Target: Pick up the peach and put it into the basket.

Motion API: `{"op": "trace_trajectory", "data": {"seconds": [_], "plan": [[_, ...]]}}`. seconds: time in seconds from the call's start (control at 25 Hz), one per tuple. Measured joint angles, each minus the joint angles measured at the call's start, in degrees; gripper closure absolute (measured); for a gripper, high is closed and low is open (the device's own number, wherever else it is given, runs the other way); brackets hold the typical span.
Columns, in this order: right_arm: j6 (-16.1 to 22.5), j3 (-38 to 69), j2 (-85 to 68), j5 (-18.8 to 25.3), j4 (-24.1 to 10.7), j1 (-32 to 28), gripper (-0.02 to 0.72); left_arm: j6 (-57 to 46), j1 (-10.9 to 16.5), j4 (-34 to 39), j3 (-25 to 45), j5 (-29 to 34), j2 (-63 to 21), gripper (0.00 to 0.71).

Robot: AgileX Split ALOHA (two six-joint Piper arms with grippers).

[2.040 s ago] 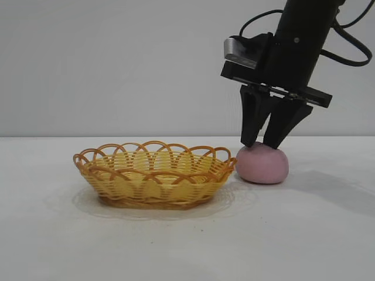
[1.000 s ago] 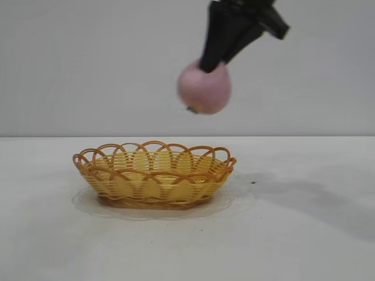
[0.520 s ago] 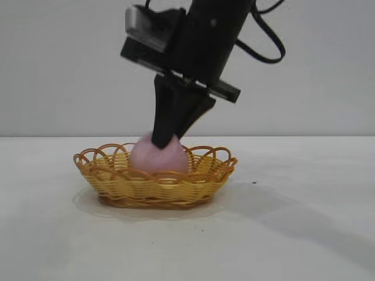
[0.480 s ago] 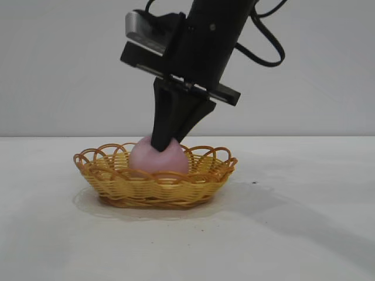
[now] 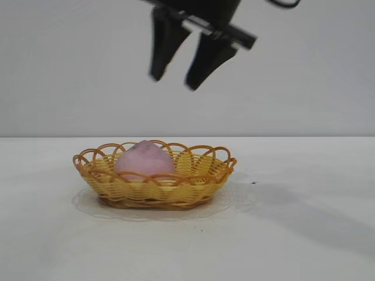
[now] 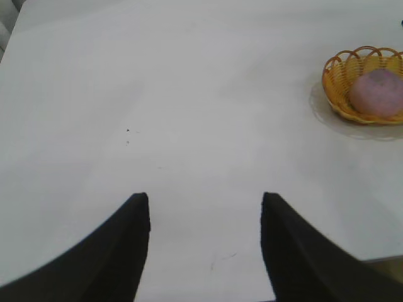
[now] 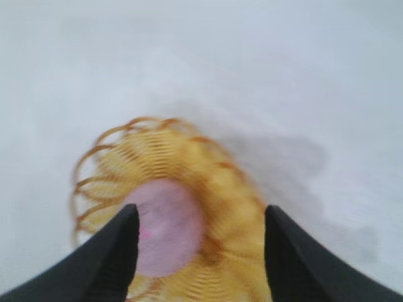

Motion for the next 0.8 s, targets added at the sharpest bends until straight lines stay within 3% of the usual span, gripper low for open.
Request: {"op": "trace_trajectory", "data": {"seconds": [0.2, 0.48, 0.72, 0.8], "plan": [[2.68, 0.0, 0.0, -1.4, -0.68, -7.5, 0.324, 0.0, 0.0, 0.0, 0.0, 0.0, 0.0, 0.336], [2.82, 1.66, -6.15, 2.62, -0.61, -10.4, 0.324, 0.0, 0.0, 0.0, 0.0, 0.0, 0.0, 0.336], [2.82, 17.08, -27.1, 1.24, 0.74, -10.4, 0.324, 0.0, 0.0, 0.0, 0.0, 0.0, 0.0, 0.336], [2.19, 24.75, -35.56, 2.66, 0.79, -10.4, 0.324, 0.0, 0.0, 0.0, 0.0, 0.0, 0.0, 0.336]]}}
